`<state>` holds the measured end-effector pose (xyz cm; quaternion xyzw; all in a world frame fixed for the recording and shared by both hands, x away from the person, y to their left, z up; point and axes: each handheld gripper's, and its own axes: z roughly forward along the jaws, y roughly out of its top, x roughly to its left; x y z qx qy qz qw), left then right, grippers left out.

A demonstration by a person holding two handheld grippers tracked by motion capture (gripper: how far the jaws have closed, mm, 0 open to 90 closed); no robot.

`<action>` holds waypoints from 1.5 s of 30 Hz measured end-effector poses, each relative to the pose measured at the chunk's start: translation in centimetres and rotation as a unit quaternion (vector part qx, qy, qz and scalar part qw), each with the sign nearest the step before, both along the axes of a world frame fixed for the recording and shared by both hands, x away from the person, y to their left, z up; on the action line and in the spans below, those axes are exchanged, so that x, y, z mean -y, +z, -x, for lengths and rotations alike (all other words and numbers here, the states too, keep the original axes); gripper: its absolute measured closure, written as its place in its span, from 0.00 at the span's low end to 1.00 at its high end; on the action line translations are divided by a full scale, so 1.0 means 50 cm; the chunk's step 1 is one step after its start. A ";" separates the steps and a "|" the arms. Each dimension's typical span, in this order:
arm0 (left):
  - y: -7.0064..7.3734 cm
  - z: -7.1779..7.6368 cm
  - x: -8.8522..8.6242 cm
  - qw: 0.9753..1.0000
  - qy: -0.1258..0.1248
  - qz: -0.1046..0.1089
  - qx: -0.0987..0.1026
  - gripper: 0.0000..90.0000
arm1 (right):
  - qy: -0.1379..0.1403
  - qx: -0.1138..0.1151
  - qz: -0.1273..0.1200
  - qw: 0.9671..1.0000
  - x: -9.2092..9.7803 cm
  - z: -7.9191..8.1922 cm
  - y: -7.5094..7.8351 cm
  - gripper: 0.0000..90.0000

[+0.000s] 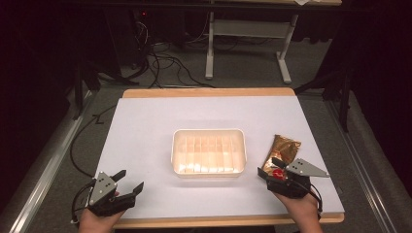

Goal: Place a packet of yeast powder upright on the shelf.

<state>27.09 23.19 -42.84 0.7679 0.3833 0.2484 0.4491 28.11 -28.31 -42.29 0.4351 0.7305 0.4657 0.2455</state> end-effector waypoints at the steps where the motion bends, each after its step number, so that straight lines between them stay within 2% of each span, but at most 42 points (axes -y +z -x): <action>1: 0.002 0.000 0.001 1.000 -0.003 -0.002 0.003 0.31 | 0.000 0.000 0.000 1.000 0.000 0.000 0.000 0.38; 6: 0.001 -0.009 0.008 1.000 -0.009 0.000 0.001 0.31 | -0.016 -0.006 -0.008 1.000 0.015 0.008 0.002 0.40; 8: 0.001 -0.016 0.012 1.000 -0.007 -0.003 -0.002 0.32 | -0.021 -0.007 -0.006 1.000 0.025 0.016 0.000 0.45; 13: 0.003 -0.027 0.021 1.000 -0.013 0.001 0.001 0.32 | -0.039 -0.012 -0.006 0.999 0.044 0.030 -0.001 0.49; 18: 0.006 -0.041 0.040 1.000 -0.024 0.002 0.004 0.32 | -0.071 -0.032 -0.007 0.997 0.081 0.053 -0.013 0.52; 21: 0.005 -0.051 0.051 1.000 -0.029 0.000 0.006 0.32 | -0.077 -0.039 -0.008 0.996 0.091 0.059 -0.018 0.53; 22: 0.006 -0.058 0.056 1.000 -0.030 0.005 0.005 0.33 | -0.080 -0.050 -0.008 0.995 0.099 0.064 -0.026 0.54; 24: 0.006 -0.061 0.060 0.999 -0.031 0.006 0.006 0.33 | -0.082 -0.058 -0.008 0.995 0.101 0.067 -0.031 0.54; 28: 0.006 -0.064 0.071 0.999 -0.040 0.002 0.006 0.33 | -0.081 -0.086 0.004 0.993 0.103 0.069 -0.049 0.53; 29: 0.006 -0.064 0.073 0.999 -0.042 0.002 0.007 0.33 | -0.079 -0.092 0.010 0.993 0.102 0.066 -0.055 0.53; 30: 0.006 -0.065 0.074 0.999 -0.042 0.003 0.007 0.33 | -0.076 -0.109 0.018 0.991 0.099 0.060 -0.066 0.52; 33: 0.006 -0.064 0.073 0.999 -0.042 0.002 0.007 0.33 | -0.077 -0.119 0.027 0.990 0.097 0.051 -0.076 0.52; 34: 0.006 -0.064 0.072 0.999 -0.043 0.002 0.007 0.33 | -0.086 -0.130 0.034 0.987 0.097 0.039 -0.084 0.53; 35: 0.005 -0.064 0.072 0.999 -0.043 0.002 0.007 0.33 | -0.086 -0.130 0.034 0.987 0.097 0.039 -0.084 0.53; 36: 0.005 -0.063 0.071 0.999 -0.043 0.001 0.006 0.33 | -0.084 -0.142 0.039 0.985 0.097 0.027 -0.093 0.60; 37: 0.005 -0.062 0.070 0.999 -0.043 0.000 0.007 0.33 | -0.084 -0.142 0.039 0.985 0.097 0.027 -0.093 0.60; 38: 0.006 -0.060 0.068 0.999 -0.043 -0.002 0.008 0.33 | -0.080 -0.148 0.051 0.984 0.093 0.020 -0.099 0.74; 39: 0.006 -0.060 0.068 0.999 -0.043 -0.002 0.008 0.33 | -0.080 -0.148 0.051 0.984 0.093 0.020 -0.099 0.74; 41: 0.006 -0.057 0.065 0.999 -0.042 -0.008 0.010 0.33 | -0.070 -0.143 0.065 0.985 0.087 0.018 -0.097 0.92; 42: 0.005 -0.057 0.064 0.999 -0.040 -0.007 0.010 0.33 | -0.055 -0.135 0.071 0.987 0.075 0.019 -0.091 1.00; 43: 0.005 -0.057 0.063 0.999 -0.039 -0.006 0.009 0.33 | -0.055 -0.135 0.071 0.987 0.075 0.019 -0.091 1.00; 44: 0.006 -0.055 0.060 0.999 -0.036 -0.005 0.009 0.33 | -0.036 -0.134 0.076 0.987 0.062 0.019 -0.089 1.00; 45: 0.006 -0.055 0.060 0.999 -0.036 -0.005 0.009 0.33 | -0.036 -0.134 0.076 0.987 0.062 0.019 -0.089 1.00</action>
